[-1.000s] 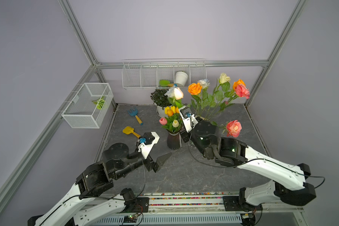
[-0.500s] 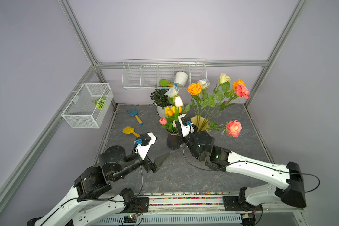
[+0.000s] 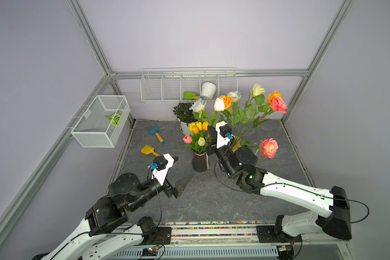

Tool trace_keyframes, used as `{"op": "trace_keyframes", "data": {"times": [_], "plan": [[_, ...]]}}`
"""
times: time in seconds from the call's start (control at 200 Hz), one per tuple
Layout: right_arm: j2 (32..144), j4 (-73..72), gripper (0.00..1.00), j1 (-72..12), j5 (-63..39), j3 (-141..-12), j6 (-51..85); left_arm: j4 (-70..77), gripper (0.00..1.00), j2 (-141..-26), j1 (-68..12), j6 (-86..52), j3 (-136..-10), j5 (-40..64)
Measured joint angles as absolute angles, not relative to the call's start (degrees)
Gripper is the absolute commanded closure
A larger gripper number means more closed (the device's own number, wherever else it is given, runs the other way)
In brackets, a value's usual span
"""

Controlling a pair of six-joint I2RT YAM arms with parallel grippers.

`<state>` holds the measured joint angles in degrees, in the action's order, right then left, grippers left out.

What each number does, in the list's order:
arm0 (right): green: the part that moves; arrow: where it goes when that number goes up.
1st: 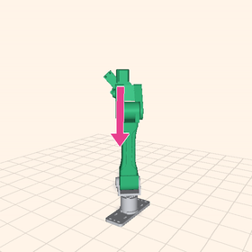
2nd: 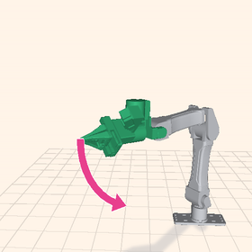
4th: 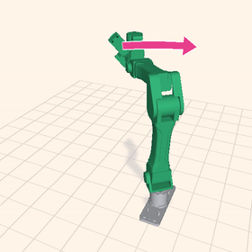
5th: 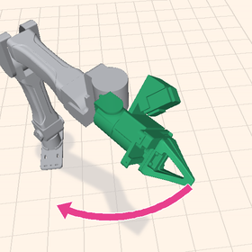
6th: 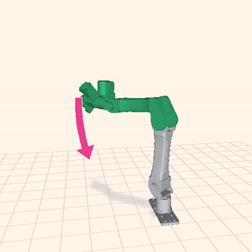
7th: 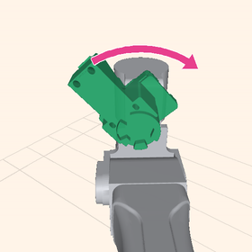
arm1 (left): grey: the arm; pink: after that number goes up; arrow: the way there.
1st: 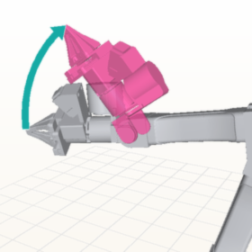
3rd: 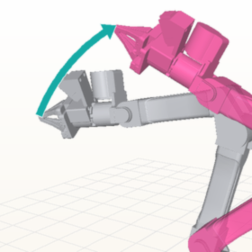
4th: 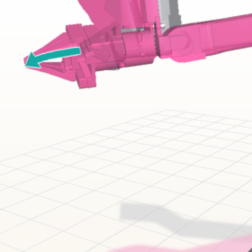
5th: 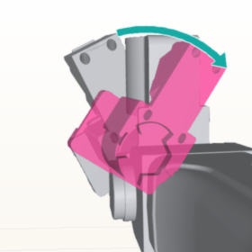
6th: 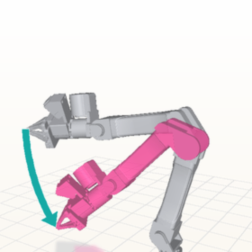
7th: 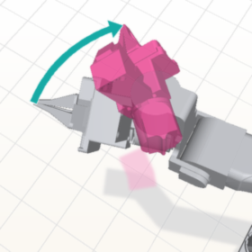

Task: Arrange the flowers in different vases according to their variety
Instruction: Insert the flower into the vase.

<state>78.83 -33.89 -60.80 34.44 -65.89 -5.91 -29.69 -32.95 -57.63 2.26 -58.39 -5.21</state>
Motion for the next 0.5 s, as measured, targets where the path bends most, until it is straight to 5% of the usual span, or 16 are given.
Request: {"op": "trace_keyframes", "data": {"times": [0.5], "plan": [[82.46, -37.34, 1.0, -58.19, 33.41, -65.89, -4.99, -26.79, 0.09, -36.36, -57.63, 3.11, -56.97, -16.82]]}}
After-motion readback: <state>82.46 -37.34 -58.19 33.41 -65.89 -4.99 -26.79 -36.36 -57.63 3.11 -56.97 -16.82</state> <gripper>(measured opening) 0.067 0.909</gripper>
